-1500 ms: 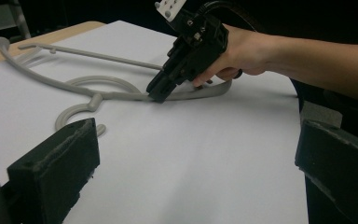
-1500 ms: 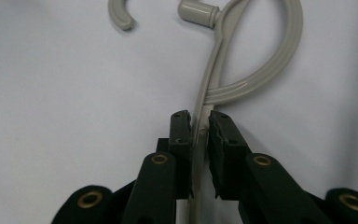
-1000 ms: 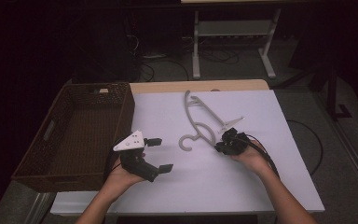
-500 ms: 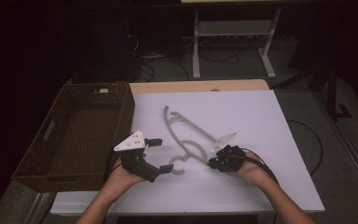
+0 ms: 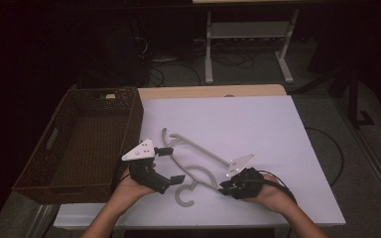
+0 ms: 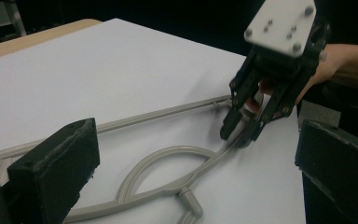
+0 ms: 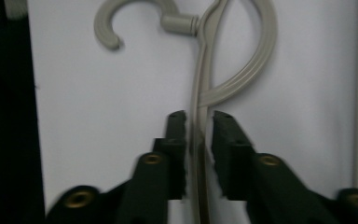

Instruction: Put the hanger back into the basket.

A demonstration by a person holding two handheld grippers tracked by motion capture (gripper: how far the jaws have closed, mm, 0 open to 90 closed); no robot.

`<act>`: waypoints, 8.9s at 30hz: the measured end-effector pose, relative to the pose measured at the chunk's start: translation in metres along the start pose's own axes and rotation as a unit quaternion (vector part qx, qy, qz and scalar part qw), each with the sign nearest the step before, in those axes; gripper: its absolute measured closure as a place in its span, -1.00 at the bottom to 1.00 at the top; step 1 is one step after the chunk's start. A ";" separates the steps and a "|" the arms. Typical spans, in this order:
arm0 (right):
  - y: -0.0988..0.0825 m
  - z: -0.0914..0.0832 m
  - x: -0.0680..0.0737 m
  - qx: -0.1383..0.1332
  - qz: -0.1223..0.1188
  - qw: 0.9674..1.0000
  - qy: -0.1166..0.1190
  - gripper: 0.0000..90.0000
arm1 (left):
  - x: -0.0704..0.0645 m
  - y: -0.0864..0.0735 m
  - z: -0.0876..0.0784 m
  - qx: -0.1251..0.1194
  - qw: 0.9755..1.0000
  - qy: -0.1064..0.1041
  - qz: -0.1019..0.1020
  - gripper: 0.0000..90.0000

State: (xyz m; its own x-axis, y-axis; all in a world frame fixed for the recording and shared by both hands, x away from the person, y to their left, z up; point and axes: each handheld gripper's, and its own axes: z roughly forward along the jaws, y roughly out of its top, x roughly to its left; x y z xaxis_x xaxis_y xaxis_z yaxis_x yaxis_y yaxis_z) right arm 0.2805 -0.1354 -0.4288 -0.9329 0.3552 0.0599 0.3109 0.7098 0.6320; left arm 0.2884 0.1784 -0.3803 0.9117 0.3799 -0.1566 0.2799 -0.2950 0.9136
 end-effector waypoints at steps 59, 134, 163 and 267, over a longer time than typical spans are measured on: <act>0.064 0.029 -0.093 -0.060 0.108 0.989 -0.078 0.99 | 0.003 0.000 -0.002 -0.007 1.000 0.000 -0.004 -1.00; -0.021 -0.056 -0.013 -0.164 0.116 0.970 -0.136 -0.62 | 0.002 -0.014 0.018 0.080 0.996 -0.015 0.037 -1.00; -0.047 -0.069 -0.013 -0.169 0.146 0.962 -0.158 -0.56 | -0.014 -0.040 0.076 0.233 0.959 -0.081 0.136 0.64; -0.055 -0.092 -0.021 -0.215 0.178 0.941 -0.190 -0.52 | 0.035 0.094 -0.151 0.024 0.990 0.129 0.054 0.85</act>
State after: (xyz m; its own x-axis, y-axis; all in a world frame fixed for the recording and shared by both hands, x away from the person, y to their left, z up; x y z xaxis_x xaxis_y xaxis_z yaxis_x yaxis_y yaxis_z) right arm 0.2659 -0.2382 -0.3937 -0.6259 0.7738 0.0975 0.4118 0.2217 0.8839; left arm 0.3018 0.2961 -0.2433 0.8316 0.5534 0.0472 0.2053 -0.3852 0.8997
